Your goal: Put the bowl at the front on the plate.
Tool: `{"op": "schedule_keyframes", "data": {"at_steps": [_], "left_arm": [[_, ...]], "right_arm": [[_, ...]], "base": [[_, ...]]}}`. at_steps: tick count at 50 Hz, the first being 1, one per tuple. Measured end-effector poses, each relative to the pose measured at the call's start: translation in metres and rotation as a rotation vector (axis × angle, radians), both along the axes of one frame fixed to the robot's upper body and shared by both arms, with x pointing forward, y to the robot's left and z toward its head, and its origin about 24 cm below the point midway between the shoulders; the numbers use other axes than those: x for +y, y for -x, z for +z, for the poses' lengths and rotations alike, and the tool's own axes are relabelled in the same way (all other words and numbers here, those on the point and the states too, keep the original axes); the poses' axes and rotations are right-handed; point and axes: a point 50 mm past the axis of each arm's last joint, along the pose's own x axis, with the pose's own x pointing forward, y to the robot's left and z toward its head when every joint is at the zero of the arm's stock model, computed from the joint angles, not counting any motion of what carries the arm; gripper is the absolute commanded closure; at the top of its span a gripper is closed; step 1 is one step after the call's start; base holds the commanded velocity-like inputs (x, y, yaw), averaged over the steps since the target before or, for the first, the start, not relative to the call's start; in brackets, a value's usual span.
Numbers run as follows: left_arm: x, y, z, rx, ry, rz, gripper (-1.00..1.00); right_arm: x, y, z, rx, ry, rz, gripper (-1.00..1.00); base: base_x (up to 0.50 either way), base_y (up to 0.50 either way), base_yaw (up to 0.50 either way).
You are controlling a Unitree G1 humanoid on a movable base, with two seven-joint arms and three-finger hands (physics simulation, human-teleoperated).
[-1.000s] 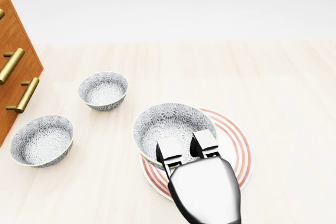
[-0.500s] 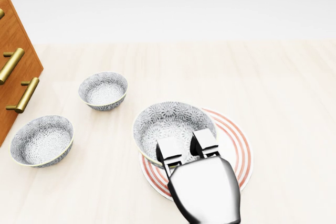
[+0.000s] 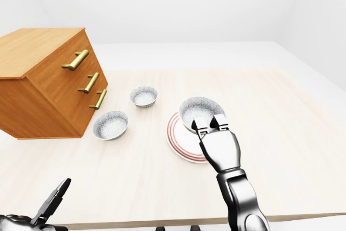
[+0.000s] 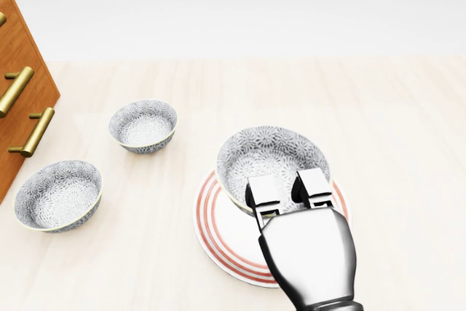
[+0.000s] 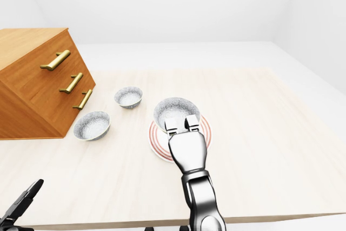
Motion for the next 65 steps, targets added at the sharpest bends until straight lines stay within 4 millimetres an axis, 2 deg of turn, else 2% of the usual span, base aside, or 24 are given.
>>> {"op": "schedule_keyframes", "data": {"at_steps": [23,44,65], "left_arm": [[0.000,0.000,0.000,-0.003,0.005,-0.003,-1.00],[0.000,0.000,0.000,-0.003,0.007,-0.006,-1.00],[-0.001,0.000,0.000,-0.004,0.007,-0.007,-1.00]], "right_arm": [[-0.008,-0.021,-0.032,0.056,-0.017,-0.040,1.00],[-0.010,-0.025,-0.060,0.102,-0.105,-0.046,1.00],[-0.010,-0.026,-0.068,0.125,-0.041,-0.043,1.00]], "base": [[0.00,0.00,0.00],[0.00,0.00,0.00],[0.00,0.00,0.00]]}}
